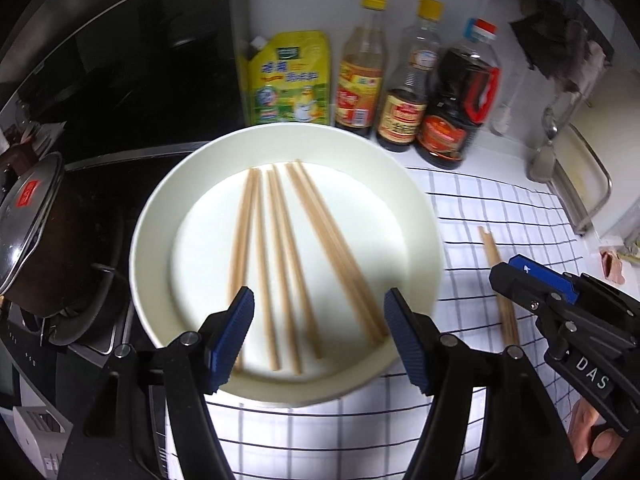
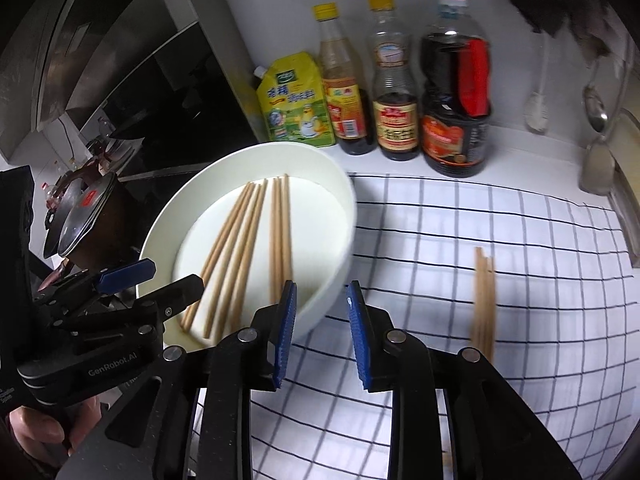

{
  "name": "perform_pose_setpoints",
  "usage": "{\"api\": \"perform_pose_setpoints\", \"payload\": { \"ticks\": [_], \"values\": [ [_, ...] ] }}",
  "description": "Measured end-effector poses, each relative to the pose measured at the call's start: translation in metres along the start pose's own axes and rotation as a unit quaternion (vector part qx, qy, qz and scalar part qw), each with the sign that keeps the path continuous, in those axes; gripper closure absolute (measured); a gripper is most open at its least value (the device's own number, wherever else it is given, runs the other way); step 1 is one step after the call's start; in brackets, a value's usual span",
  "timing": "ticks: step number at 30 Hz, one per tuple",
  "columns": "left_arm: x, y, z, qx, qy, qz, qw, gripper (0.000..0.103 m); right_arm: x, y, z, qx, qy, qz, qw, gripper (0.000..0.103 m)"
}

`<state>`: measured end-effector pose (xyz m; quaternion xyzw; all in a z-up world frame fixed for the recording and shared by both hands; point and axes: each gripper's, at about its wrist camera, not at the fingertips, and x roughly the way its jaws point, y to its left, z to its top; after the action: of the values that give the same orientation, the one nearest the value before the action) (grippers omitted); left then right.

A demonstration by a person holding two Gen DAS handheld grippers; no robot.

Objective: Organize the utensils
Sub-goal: 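Move both tools back over the remaining chopsticks on the mat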

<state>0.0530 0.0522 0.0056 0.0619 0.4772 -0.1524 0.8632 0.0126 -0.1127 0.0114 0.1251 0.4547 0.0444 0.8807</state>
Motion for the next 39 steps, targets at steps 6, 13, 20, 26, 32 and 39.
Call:
{"api": "perform_pose_setpoints", "payload": {
  "ticks": [6, 13, 20, 26, 32, 39],
  "values": [
    [-0.004, -0.034, -0.002, 0.02, -0.006, -0.021, 0.9996, 0.035, -0.022, -0.026, -0.01, 0.012, -0.014, -0.018, 1.0, 0.078],
    [-0.003, -0.075, -0.008, 0.045, -0.001, -0.039, 0.9982, 0.034, -0.039, -0.064, -0.026, 0.039, -0.018, -0.04, 0.998, 0.077],
    [0.007, -0.108, -0.015, 0.057, 0.013, -0.054, 0.9968, 0.033, -0.051, -0.103, -0.043, 0.062, -0.016, -0.069, 0.996, 0.075],
    [0.017, -0.132, -0.022, 0.065, 0.023, -0.06, 0.9958, 0.026, -0.046, -0.133, -0.061, 0.073, -0.002, -0.088, 0.993, 0.07],
    [0.032, -0.148, -0.029, 0.064, 0.028, -0.05, 0.9963, 0.017, -0.03, -0.149, -0.074, 0.064, 0.014, -0.094, 0.993, 0.066],
    [0.05, -0.152, -0.04, 0.059, 0.035, -0.018, 0.9975, 0.015, 0.002, -0.155, -0.086, 0.061, 0.04, -0.083, 0.994, 0.066]
  ]
}}
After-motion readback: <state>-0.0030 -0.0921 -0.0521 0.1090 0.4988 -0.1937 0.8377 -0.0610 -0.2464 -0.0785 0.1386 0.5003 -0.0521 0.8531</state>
